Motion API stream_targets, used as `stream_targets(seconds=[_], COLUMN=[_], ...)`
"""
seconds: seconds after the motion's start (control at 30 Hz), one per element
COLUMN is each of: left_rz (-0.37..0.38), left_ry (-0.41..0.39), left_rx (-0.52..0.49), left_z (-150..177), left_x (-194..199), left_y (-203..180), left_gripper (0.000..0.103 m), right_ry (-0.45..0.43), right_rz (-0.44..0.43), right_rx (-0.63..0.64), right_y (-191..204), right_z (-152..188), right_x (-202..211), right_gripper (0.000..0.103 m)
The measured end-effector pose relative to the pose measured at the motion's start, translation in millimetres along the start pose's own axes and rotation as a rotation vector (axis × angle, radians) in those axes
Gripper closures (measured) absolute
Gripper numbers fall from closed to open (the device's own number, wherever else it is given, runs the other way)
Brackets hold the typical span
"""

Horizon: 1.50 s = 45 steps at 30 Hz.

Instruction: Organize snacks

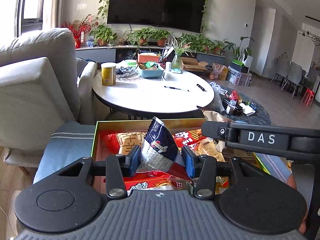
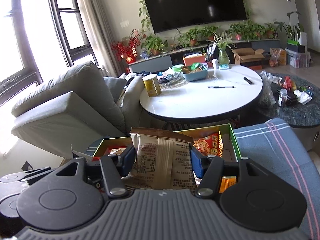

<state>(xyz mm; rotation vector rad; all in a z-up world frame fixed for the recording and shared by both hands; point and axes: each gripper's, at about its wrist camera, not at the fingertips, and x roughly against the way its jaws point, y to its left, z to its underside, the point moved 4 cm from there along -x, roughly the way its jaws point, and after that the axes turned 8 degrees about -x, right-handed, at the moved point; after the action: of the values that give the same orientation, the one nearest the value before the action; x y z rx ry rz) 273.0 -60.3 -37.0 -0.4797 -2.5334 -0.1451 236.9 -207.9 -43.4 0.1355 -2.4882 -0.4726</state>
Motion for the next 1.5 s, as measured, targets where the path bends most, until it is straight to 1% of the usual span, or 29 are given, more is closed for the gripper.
stream_targets(seconds=[0.17, 0.27, 0.3, 0.53, 0.57, 0.63, 0.7, 0.8, 0.97, 1.03, 1.17, 1.27, 1.33, 1.37, 1.5], left_rz=[0.001, -0.025, -0.033, -0.039, -0.039, -0.038, -0.042, -0.05, -0.061, -0.078, -0.079, -0.095, -0.108, -0.119, -0.164], left_ry=[0.027, 0.039, 0.037, 0.016, 0.014, 0.007, -0.008, -0.023, -0.056, -0.073, -0.086, -0.091, -0.099, -0.09, -0.078], left_rx=[0.01, 0.023, 0.022, 0.021, 0.016, 0.003, -0.011, -0.026, -0.011, -0.001, -0.012, -0.018, -0.016, -0.029, -0.066], left_z=[4, 7, 8, 7, 7, 7, 7, 7, 6, 8, 14, 21, 27, 31, 51], left_x=[-17, -21, -21, -5, -2, 5, 14, 28, 56, 68, 94, 112, 123, 128, 143], left_y=[4, 7, 8, 8, 6, 2, -2, -7, -11, -12, -19, -24, -26, -29, -36], left_gripper=[0.06, 0.05, 0.047, 0.045, 0.045, 0.038, 0.035, 0.034, 0.03, 0.019, 0.018, 0.018, 0.017, 0.016, 0.016], right_ry=[0.013, 0.008, 0.007, -0.011, -0.012, -0.012, -0.015, -0.027, -0.064, -0.082, -0.112, -0.132, -0.127, -0.121, -0.117], right_rz=[-0.004, -0.005, -0.002, -0.004, -0.007, -0.013, -0.018, -0.029, -0.038, -0.04, -0.05, -0.055, -0.049, -0.041, -0.011], right_rx=[-0.018, -0.045, -0.055, -0.076, -0.074, -0.065, -0.056, -0.049, -0.038, -0.027, 0.004, 0.023, 0.048, 0.06, 0.06], right_y=[-2, -3, -4, -8, -7, -5, -3, 1, 8, 11, 19, 22, 22, 21, 14], right_z=[1, 0, 1, 2, 2, 2, 3, 5, 8, 10, 16, 24, 32, 36, 54], right_x=[-8, -12, -12, 5, 8, 14, 21, 34, 62, 75, 100, 118, 124, 125, 135], right_gripper=[0.017, 0.017, 0.017, 0.017, 0.017, 0.017, 0.017, 0.017, 0.017, 0.017, 0.017, 0.017, 0.017, 0.016, 0.016])
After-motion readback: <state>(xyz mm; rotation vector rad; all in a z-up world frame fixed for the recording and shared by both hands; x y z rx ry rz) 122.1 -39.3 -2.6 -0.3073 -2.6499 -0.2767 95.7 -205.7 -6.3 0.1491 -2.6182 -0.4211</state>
